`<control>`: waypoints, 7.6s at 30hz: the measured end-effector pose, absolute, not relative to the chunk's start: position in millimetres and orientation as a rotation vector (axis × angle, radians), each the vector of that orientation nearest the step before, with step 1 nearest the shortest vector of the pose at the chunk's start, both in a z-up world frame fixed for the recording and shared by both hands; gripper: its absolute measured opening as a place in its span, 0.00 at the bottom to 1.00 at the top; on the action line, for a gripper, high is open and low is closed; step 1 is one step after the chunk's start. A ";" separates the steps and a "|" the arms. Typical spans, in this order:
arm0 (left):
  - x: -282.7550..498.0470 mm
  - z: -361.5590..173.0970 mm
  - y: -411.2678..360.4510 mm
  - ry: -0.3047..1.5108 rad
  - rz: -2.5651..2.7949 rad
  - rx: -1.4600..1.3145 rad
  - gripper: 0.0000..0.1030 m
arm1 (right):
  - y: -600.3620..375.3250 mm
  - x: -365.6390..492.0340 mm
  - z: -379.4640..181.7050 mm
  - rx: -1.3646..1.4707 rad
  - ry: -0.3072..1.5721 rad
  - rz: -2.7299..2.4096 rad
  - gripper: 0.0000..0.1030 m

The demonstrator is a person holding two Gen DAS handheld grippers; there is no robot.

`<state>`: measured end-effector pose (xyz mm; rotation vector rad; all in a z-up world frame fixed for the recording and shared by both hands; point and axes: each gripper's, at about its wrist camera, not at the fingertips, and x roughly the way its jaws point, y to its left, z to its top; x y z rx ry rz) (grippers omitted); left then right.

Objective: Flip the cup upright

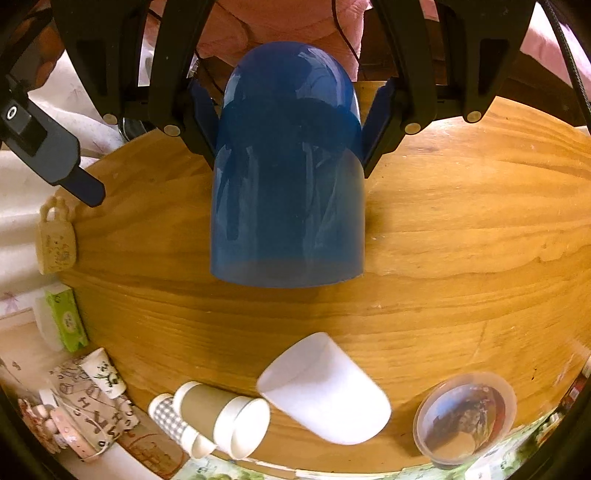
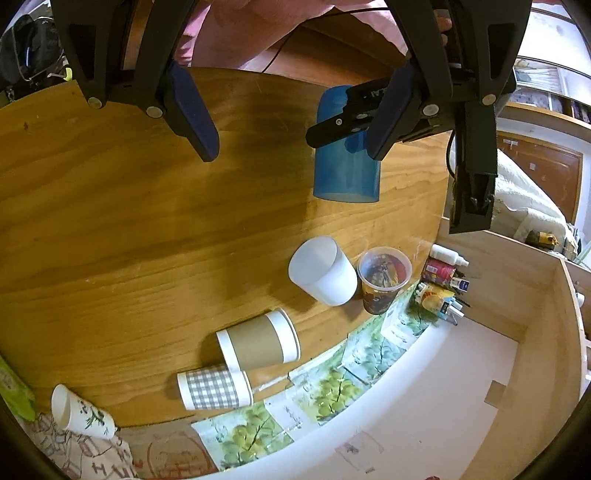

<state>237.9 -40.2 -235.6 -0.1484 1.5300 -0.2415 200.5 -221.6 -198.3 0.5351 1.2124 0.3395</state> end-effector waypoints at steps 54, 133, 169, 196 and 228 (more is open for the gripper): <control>207.4 -225.0 -1.5 1.468 -0.239 -0.260 0.81 | -143.3 261.2 -258.7 0.319 1.561 0.450 0.80; 141.2 -160.3 124.3 1.058 -0.474 -0.118 0.81 | -54.7 152.2 -235.4 -0.063 0.598 0.029 0.70; 85.1 -48.6 37.6 0.782 -0.223 -0.179 0.86 | -157.9 49.0 -58.9 0.066 0.716 0.146 0.86; 16.4 -9.1 18.1 0.408 0.090 -0.032 0.99 | -181.6 11.9 -36.0 0.141 0.486 0.151 1.00; 22.7 -9.2 1.7 0.386 0.063 0.008 0.99 | -187.4 22.9 -39.7 0.133 0.497 0.149 1.00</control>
